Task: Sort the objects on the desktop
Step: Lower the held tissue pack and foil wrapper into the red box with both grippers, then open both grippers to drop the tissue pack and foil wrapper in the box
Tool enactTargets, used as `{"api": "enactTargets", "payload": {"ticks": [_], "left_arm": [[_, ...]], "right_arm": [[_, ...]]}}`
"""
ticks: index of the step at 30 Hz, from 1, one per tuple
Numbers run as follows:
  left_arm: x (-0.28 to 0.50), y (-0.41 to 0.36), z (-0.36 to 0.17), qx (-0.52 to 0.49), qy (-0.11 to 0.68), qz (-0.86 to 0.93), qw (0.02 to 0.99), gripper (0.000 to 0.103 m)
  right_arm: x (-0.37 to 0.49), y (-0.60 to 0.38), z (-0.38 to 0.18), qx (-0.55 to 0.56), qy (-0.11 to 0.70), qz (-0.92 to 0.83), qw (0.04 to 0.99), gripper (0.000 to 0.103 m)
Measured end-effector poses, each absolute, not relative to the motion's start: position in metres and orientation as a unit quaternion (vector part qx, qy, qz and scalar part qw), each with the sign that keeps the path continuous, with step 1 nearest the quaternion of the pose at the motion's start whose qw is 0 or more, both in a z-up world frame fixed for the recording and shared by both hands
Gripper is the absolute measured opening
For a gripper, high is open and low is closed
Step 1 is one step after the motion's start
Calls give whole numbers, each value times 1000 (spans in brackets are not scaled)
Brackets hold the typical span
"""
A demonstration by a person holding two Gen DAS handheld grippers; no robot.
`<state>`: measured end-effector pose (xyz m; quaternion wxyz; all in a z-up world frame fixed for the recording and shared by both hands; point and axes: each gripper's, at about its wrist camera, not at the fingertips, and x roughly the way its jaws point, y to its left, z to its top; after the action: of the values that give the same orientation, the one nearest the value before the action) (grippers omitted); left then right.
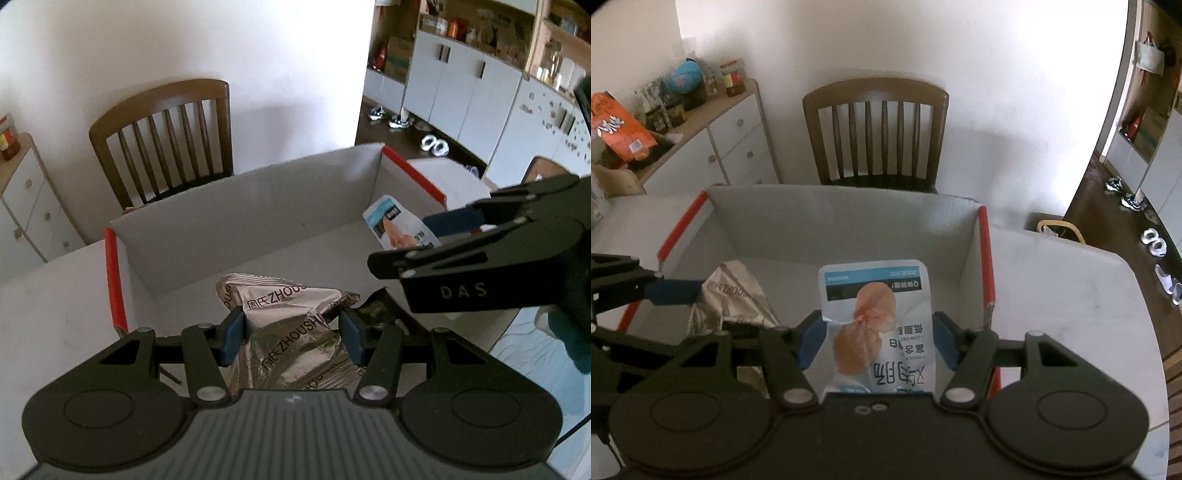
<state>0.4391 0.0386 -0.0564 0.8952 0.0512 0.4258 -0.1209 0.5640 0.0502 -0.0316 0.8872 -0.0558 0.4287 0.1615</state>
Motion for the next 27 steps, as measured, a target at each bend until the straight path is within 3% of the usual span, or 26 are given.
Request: {"api": "enactTargets", "payload": {"ticks": [27], "left_arm": [[459, 23, -88, 90, 484, -125, 861, 54]], "right_arm": [[580, 78, -60, -111, 453, 173, 867, 63]]}}
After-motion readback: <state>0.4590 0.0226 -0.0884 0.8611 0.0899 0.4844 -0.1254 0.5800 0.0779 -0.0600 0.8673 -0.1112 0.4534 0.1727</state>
